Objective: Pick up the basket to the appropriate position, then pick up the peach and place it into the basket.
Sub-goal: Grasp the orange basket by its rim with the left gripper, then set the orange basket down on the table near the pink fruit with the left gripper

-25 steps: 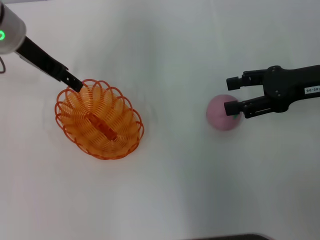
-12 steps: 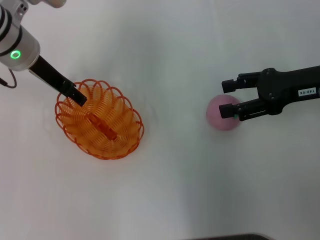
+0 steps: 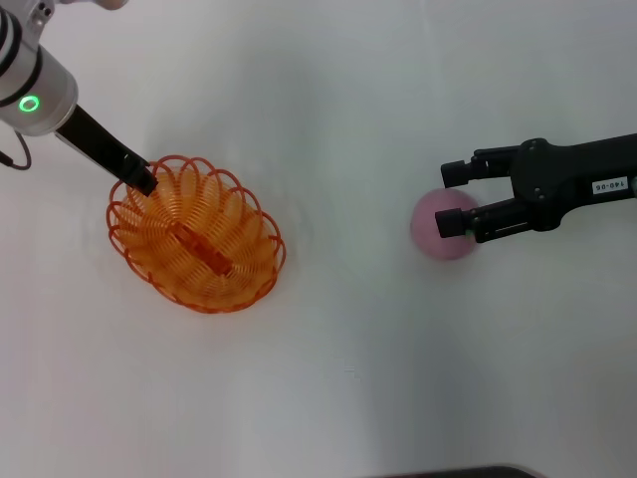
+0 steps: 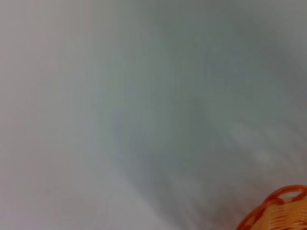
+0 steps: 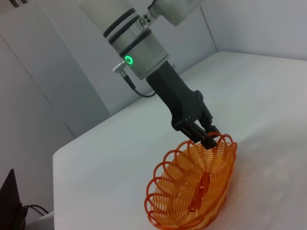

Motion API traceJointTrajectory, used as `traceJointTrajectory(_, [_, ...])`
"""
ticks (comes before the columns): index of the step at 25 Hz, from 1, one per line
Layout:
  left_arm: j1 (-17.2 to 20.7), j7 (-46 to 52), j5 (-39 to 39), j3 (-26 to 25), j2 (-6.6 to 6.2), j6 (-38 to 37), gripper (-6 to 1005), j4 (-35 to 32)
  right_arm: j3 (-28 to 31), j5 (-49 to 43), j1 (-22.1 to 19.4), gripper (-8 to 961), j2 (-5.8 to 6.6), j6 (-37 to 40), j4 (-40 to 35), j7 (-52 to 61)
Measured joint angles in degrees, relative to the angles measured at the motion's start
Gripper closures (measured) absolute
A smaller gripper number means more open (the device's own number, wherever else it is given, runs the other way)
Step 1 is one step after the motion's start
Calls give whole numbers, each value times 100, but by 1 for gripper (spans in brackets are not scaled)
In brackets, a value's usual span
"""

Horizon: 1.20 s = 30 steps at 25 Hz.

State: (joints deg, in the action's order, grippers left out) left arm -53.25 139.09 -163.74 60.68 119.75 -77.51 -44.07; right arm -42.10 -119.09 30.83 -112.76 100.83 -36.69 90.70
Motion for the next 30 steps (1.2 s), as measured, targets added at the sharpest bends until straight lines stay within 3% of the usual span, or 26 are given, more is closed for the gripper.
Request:
traceJointTrajectory(4, [-4,-18,0,11,4,-23,585,15,0,0,0,41,-1,-3,11,0])
traceJointTrajectory(7, [-10,-22,0,13,5,-69,816,-2,5,1,7,41,-1,-3,9,0])
traceJointTrajectory(12, [-21,-25,0,3,4,-150,901,-24,9,0,10,41,-16,-33,-10,0])
traceJointTrajectory(16, [-14,-29,46,-105,-7,-301,909,-134,9,0,11,41,-44,-43,-25,0])
traceJointTrajectory(24, [-3,-38,138,-1307,-21,-1190,925,-877,29,14,19,42,-53,-55,-31,-2])
traceJointTrajectory(30, [119,17,521,-2146,-230,-1426,938,-831,45,31,19,42,-54,-68,-27,-46])
